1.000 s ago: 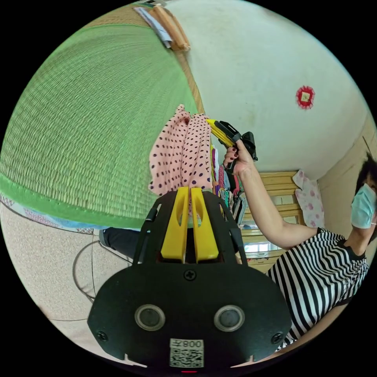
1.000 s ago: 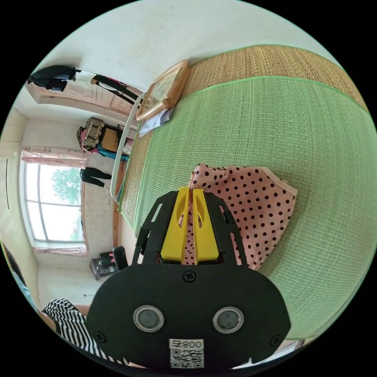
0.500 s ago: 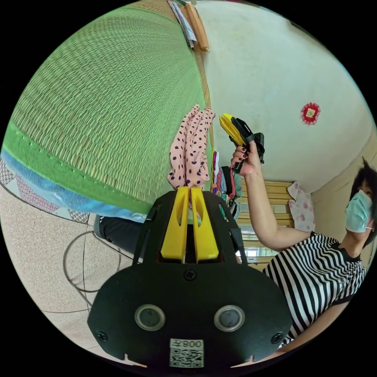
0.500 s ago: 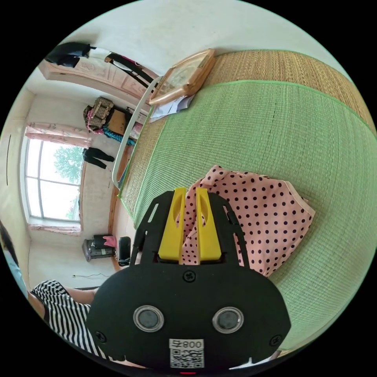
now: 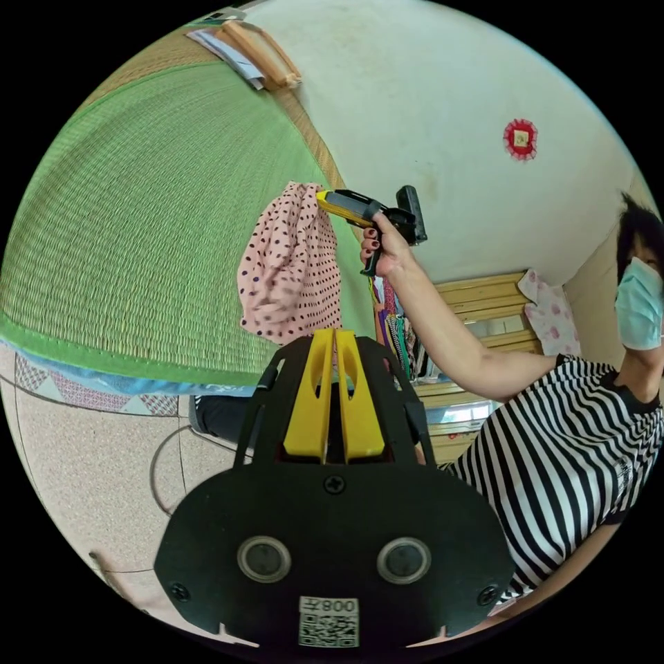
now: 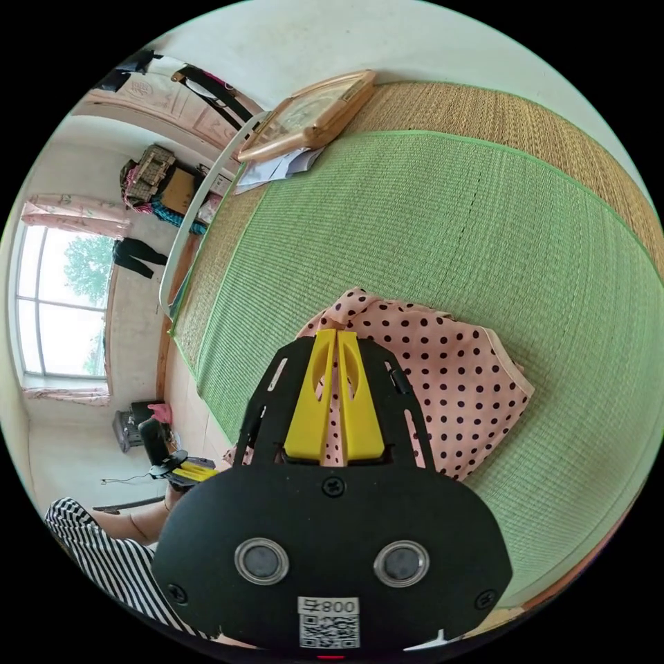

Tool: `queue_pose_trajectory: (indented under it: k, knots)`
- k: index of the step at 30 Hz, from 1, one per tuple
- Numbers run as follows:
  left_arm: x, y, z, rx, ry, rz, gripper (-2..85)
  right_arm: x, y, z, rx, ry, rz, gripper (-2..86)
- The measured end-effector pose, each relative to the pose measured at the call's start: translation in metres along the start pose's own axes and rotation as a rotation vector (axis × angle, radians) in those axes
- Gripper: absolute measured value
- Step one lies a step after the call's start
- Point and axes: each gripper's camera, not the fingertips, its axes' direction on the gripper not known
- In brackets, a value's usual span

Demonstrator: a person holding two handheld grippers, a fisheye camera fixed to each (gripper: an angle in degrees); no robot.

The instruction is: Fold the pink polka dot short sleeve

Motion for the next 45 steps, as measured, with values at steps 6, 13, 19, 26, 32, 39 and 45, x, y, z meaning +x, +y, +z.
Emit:
queue_pose_trajectory:
  k: [6, 13, 19, 26, 32, 39, 45]
  knots:
    - [0.024, 0.008, 0.002, -0.036, -0.054, 0.005, 0.2, 0.022, -0.017, 0.046, -0.05, 0.001, 0.007, 0.1]
    - [0.037, -0.019, 0.029, -0.095, -0.219, 0.036, 0.2, 0.047, -0.018, 0.068, -0.055, -0.058, -0.004, 0.0]
    - [0.038, -0.009, 0.047, -0.137, -0.237, -0.001, 0.1, 0.056, -0.008, 0.053, -0.006, -0.077, -0.028, 0.0]
    - [0.041, -0.004, 0.067, -0.163, -0.242, -0.019, 0.1, 0.082, -0.007, 0.066, -0.014, -0.08, 0.023, 0.1]
    - [0.059, 0.003, 0.069, -0.11, -0.221, 0.02, 0.1, 0.071, 0.029, 0.052, 0.029, -0.169, -0.048, 0.1]
    - [0.035, 0.011, 0.096, -0.129, -0.249, -0.051, 0.2, 0.048, 0.115, 0.092, -0.076, -0.305, -0.085, 0.1]
    - [0.036, 0.016, 0.106, -0.096, -0.256, -0.044, 0.5, 0.014, 0.157, 0.143, -0.249, -0.276, -0.162, 0.6]
